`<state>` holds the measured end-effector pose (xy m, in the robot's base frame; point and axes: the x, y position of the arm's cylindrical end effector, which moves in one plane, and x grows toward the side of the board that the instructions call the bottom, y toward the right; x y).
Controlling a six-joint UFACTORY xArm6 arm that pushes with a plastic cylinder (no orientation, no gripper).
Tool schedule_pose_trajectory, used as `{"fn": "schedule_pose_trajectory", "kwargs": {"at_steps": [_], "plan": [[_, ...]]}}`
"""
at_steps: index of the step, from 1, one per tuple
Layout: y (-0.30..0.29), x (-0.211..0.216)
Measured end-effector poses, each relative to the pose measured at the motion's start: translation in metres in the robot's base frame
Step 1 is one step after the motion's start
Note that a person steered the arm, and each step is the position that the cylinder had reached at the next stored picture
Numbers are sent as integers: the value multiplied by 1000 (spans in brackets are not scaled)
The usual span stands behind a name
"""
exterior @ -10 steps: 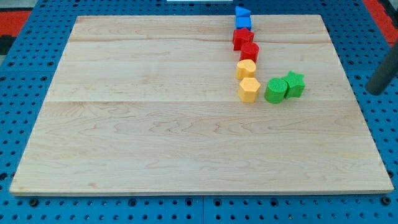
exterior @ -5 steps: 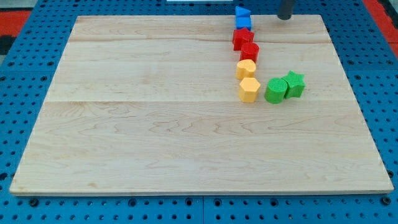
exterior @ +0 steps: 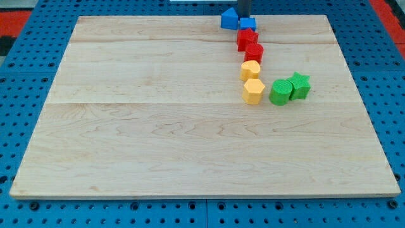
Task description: Slide the blue triangle left and down
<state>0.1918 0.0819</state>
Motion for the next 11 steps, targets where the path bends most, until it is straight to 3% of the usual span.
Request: {"fn": "schedule_pose_trajectory", "kwargs": {"at_steps": [2,4,5,9,11], "plan": [[-65,1],[-185,2],[-210,1],[-176,10],[-182,36]]}}
